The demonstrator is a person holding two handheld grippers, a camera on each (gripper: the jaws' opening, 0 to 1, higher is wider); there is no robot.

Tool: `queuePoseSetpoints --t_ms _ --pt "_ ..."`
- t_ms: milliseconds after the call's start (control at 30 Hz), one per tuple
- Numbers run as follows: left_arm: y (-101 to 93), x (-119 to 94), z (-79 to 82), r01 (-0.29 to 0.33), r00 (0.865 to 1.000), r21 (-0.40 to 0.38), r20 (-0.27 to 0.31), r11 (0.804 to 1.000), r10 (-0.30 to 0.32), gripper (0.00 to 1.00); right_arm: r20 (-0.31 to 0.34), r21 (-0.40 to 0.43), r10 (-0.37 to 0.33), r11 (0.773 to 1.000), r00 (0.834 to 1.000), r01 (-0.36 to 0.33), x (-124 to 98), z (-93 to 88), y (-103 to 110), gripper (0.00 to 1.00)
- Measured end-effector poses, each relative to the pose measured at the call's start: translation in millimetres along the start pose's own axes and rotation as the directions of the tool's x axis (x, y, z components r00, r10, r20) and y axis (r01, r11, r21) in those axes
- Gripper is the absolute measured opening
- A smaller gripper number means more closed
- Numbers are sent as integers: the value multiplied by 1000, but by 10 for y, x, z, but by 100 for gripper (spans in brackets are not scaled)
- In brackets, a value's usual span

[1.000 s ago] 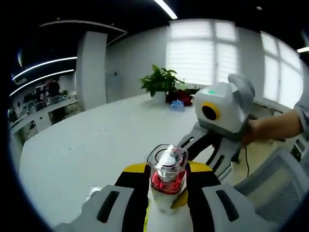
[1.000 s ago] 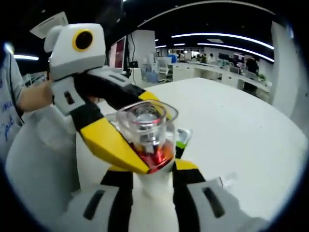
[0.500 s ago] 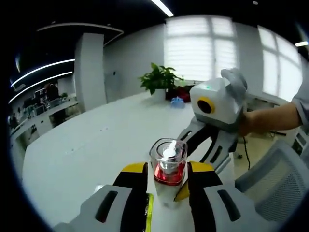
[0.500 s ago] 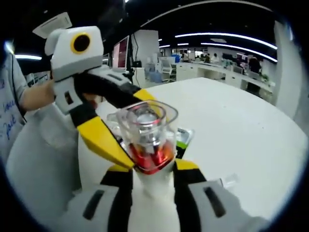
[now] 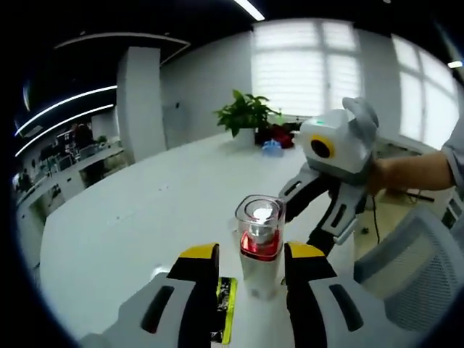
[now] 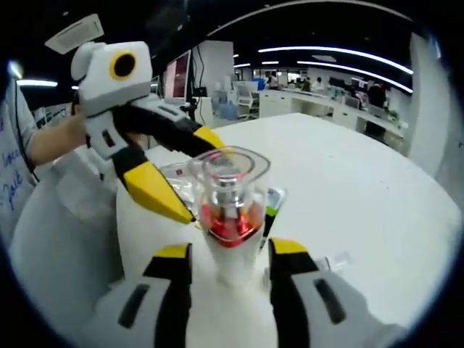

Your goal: Arrange the skincare products in the storage area until every visible bottle or jar stands upright without overlapping.

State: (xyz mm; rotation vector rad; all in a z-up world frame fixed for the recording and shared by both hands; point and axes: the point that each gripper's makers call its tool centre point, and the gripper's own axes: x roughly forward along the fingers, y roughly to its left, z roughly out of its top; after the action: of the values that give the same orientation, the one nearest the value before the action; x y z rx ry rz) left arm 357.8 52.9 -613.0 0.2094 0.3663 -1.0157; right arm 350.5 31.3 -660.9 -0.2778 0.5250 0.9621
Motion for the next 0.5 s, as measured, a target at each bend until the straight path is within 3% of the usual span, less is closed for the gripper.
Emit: queuePoseSetpoints --t_ms 500 --pt "88 -286 -184 -58 994 49 -84 997 62 50 -3 51 -67 996 998 67 -295 107 25 68"
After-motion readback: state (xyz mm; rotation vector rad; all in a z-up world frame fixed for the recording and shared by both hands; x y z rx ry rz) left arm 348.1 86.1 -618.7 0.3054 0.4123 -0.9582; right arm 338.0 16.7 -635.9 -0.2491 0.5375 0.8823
